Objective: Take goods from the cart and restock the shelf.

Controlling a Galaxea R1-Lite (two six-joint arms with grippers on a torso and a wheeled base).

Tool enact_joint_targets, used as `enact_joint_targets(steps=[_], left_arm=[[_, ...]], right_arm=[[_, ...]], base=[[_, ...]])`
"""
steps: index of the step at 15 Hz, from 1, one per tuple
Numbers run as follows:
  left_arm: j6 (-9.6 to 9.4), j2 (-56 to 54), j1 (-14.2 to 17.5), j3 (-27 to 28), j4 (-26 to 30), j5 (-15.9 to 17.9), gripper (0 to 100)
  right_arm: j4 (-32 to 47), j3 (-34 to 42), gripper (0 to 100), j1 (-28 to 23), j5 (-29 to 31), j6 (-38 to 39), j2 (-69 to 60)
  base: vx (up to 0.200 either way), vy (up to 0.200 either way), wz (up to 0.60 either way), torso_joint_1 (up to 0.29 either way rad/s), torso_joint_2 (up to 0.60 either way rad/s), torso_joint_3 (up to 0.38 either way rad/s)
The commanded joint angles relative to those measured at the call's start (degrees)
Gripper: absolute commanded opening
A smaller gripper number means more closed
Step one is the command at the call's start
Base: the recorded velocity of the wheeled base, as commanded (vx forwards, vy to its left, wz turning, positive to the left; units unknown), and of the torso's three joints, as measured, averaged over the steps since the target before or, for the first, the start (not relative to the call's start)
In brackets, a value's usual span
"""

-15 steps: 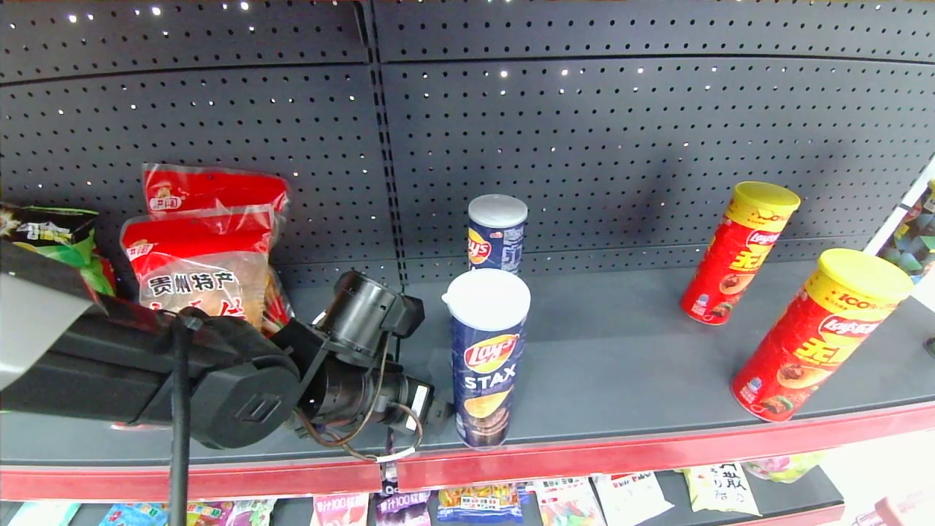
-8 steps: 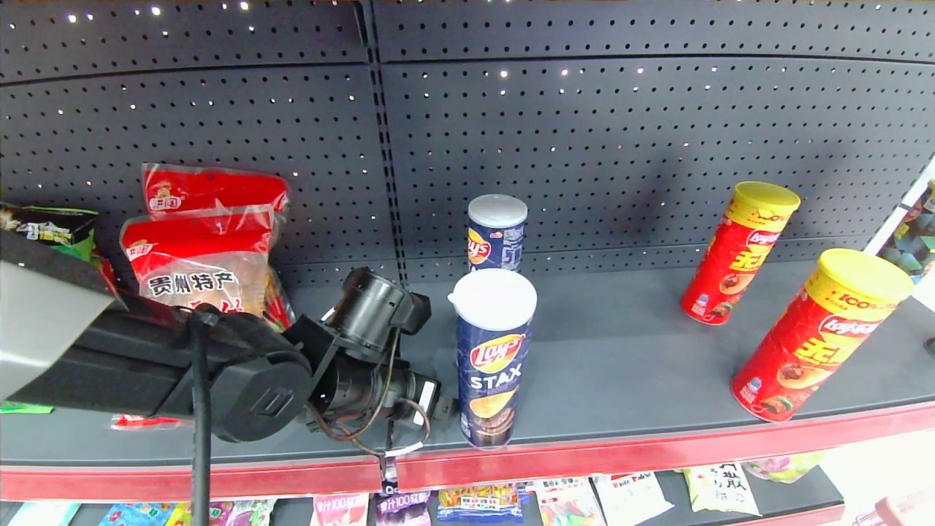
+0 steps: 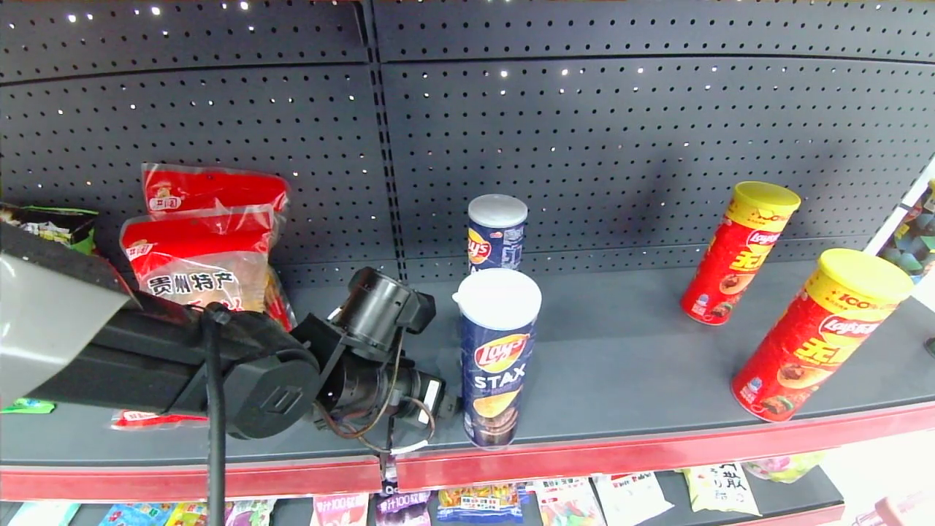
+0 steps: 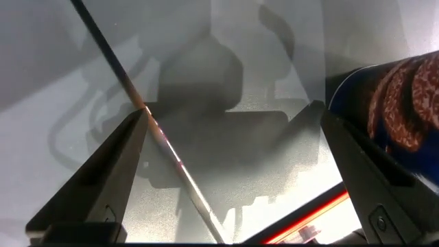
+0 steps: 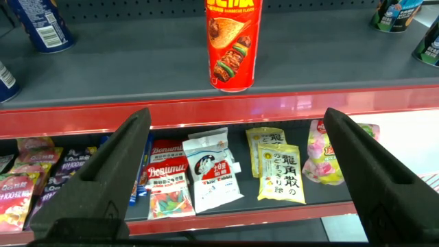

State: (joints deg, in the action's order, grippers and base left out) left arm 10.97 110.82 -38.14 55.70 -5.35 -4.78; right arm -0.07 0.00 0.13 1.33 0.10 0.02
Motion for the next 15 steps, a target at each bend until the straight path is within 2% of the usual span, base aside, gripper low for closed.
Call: enact_joint_targets(steps=[1,3,4,6,8,9,10,11,12,13,14,15], left_arm=[[0.1,-0.96,0.26,-0.59,0.08,-0.32,100],[-0.42,-6.85,3.52,-5.51,0.08,-1.29,100],[-1.48,-9.75,5.27,-8.24,0.08,-1.29,100],[-6.14,-22.67,11.43,-17.29,0.08,-1.29,100],[-12.29,-37.44,17.93,-24.32,1.05,-0.76,100],[-14.93,-45.79,22.32,-27.05,3.24,-0.49,100],[-16.07,-54.22,25.58,-29.07,7.2,0.12,100],[-16.16,-62.57,29.18,-30.47,12.21,1.35,100],[-16.16,-63.28,29.44,-30.47,12.65,1.44,100],[-16.24,-79.18,36.03,-31.27,26.27,2.85,100],[-16.07,-84.81,39.73,-30.91,31.28,3.55,100],[-15.45,-88.94,41.92,-31.27,32.77,4.08,100]], right_arm=[[-0.01,0.0,100,0.04,-0.01,-0.01,-0.02],[-0.01,0.0,100,0.04,-0.01,-0.01,-0.02],[-0.01,0.0,100,0.04,-0.01,-0.01,-0.02],[-0.01,0.0,100,0.04,-0.01,-0.01,-0.02],[-0.01,0.0,100,0.04,-0.01,-0.01,-0.02],[-0.01,0.0,100,0.04,-0.01,-0.01,-0.02],[-0.01,0.0,100,0.04,-0.01,-0.01,-0.02],[-0.01,0.0,100,0.04,-0.01,-0.01,-0.02],[-0.01,0.0,100,0.04,-0.01,-0.01,-0.02],[-0.01,0.0,100,0.04,-0.01,-0.01,-0.02],[0.07,0.0,100,0.04,-0.01,-0.01,-0.02],[-0.01,0.0,100,0.04,-0.01,-0.01,-0.02]], base=[[0.0,0.0,0.0,0.0,0.0,0.0],[0.0,0.0,0.0,0.0,0.0,0.0],[0.0,0.0,0.0,0.0,0.0,0.0],[0.0,0.0,0.0,0.0,0.0,0.0],[0.0,0.0,0.0,0.0,0.0,0.0],[0.0,0.0,0.0,0.0,0.0,0.0],[0.0,0.0,0.0,0.0,0.0,0.0],[0.0,0.0,0.0,0.0,0.0,0.0],[0.0,0.0,0.0,0.0,0.0,0.0],[0.0,0.0,0.0,0.0,0.0,0.0],[0.0,0.0,0.0,0.0,0.0,0.0],[0.0,0.0,0.0,0.0,0.0,0.0]])
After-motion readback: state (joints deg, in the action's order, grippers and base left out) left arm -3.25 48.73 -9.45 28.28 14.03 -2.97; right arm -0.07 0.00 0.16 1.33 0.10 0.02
